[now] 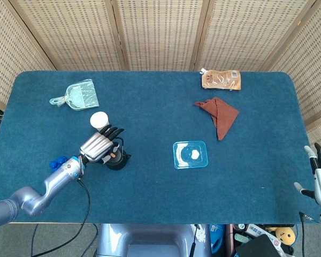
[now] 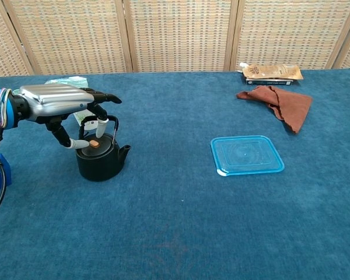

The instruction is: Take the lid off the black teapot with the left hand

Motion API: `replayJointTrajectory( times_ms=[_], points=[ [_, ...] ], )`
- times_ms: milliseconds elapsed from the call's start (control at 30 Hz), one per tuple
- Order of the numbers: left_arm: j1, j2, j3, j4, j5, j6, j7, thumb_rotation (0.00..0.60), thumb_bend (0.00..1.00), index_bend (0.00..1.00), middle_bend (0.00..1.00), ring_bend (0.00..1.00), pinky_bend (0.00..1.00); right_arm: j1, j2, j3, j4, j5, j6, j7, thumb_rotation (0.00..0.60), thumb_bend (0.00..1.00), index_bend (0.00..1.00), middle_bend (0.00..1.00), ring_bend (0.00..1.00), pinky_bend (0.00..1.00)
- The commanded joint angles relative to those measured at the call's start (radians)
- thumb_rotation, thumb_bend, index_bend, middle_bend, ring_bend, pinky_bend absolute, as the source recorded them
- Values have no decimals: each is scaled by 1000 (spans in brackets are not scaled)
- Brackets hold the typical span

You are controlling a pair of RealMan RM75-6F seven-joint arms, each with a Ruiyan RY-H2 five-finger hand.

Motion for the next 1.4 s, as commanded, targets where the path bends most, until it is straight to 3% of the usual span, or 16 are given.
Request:
replayJointTrajectory(
  times_ms=[33, 367, 533, 733, 933, 1167, 1400],
  points=[
    [-4, -3, 2, -3, -6, -3, 7, 600, 369, 475, 0, 0, 0, 0, 1, 0, 0, 0, 0, 2, 600, 0, 0, 0, 0, 0],
    [-14, -21, 9, 0, -27, -9, 32, 600, 372, 490, 0, 0, 0, -3, 6, 3, -1, 2, 4, 14, 600, 0, 0, 0, 0, 0],
    [-20, -25, 11, -1, -40, -12, 46, 600, 436, 529, 0, 0, 0, -3, 8, 2, -1, 1, 3, 19, 600, 0, 0, 0, 0, 0],
    [-20, -20, 9, -10, -51, -3, 55, 600, 446, 566, 0, 0, 0, -3, 10, 2, -2, 0, 2, 24, 600, 0, 0, 0, 0, 0],
    [-13, 17, -3, -57, -49, 35, 55, 600, 448, 572, 0, 0, 0, -5, 13, 1, -5, -2, 4, 29, 600, 0, 0, 0, 0, 0],
    [30, 138, -12, -155, -42, 119, 35, 600, 449, 572, 0, 0, 0, -9, 17, -5, -16, -19, 14, 32, 600, 0, 0, 0, 0, 0],
    [87, 148, 26, -54, -79, 117, -32, 600, 450, 572, 0, 0, 0, -9, 19, -12, -25, -29, 15, 27, 600, 0, 0, 0, 0, 0]
  ],
)
